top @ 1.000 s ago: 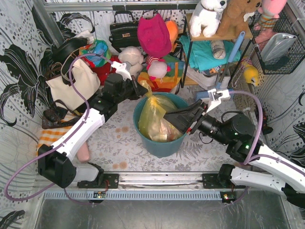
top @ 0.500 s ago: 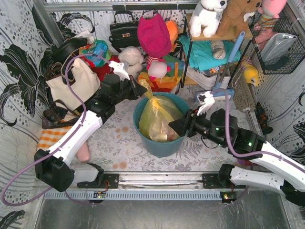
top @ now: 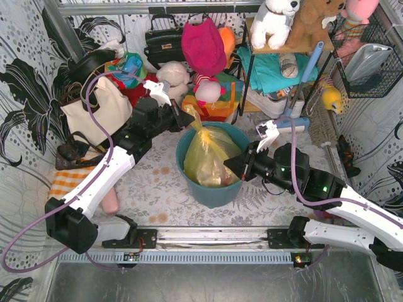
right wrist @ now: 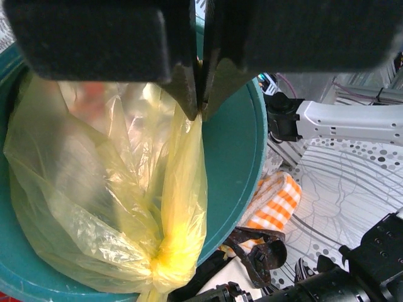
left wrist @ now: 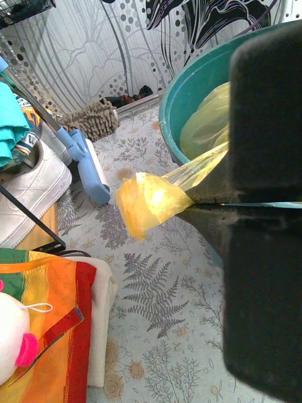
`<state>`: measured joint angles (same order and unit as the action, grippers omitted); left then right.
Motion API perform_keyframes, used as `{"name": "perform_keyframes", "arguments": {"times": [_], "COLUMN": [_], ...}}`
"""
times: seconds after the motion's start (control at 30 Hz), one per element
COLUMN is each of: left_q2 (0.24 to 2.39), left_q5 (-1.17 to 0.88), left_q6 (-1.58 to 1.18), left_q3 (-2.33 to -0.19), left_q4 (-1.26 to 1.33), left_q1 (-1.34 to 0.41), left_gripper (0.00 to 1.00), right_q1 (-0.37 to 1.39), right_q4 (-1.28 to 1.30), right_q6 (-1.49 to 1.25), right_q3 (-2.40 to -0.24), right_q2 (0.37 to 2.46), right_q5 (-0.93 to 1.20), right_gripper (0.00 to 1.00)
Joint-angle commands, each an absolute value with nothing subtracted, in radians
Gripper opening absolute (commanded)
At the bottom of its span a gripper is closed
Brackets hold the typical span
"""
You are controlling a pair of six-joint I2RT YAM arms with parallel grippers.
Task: Tie the trash bag
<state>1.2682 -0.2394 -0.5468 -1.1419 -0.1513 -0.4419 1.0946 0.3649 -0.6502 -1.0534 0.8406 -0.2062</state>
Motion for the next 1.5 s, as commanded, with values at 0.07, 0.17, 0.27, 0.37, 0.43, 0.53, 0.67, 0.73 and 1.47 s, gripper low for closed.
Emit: {"name": "perform_keyframes", "arguments": {"times": [0.07, 0.17, 0.27, 0.37, 0.43, 0.53, 0.67, 0.73, 1.47], "left_q2": [1.246, 1.248, 1.256, 1.275, 1.293, 1.327, 1.380, 1.401, 1.400], "left_q5": [-0.243, -0.240, -0.240, -0.239, -0.238, -0.245, -0.254, -0.251, -0.384], "left_q6": [-0.542, -0.542, -0.539, -0.533, -0.531, -0.532, -0.529, -0.524, -0.487], "left_q3": [-1.137, -1.138, -1.144, -1.164, -1.184, -1.214, -1.262, -1.295, -1.253], "left_q4": [-0.113, -0.111, -0.109, -0.106, -0.100, -0.082, -0.068, -0.064, -0.180], "left_q1": [-0.435, -0.434, -0.435, -0.435, -0.435, -0.435, -0.433, -0.433, -0.428], "left_gripper": [0.00, 0.00, 0.00, 0.00, 0.00, 0.00, 0.00, 0.00, 0.00], "right_q1": [1.097, 1.096, 1.096, 1.096, 1.096, 1.096, 1.096, 1.096, 1.096], "right_q4": [0.234, 0.137, 0.032, -0.023, -0.050, -0.133, -0.255, -0.301, 0.600], "right_q6": [-0.645, -0.630, -0.623, -0.623, -0.629, -0.639, -0.672, -0.683, -0.656], "right_q3": [-0.991, -0.946, -0.901, -0.891, -0.890, -0.878, -0.861, -0.869, -1.207], "right_q2": [0.789, 0.769, 0.754, 0.763, 0.777, 0.805, 0.842, 0.854, 0.992], "right_q5": [-0.196, -0.125, -0.009, 0.119, 0.217, 0.385, 0.565, 0.624, -0.204], "right_gripper": [0.00, 0.00, 0.00, 0.00, 0.00, 0.00, 0.00, 0.00, 0.58]}}
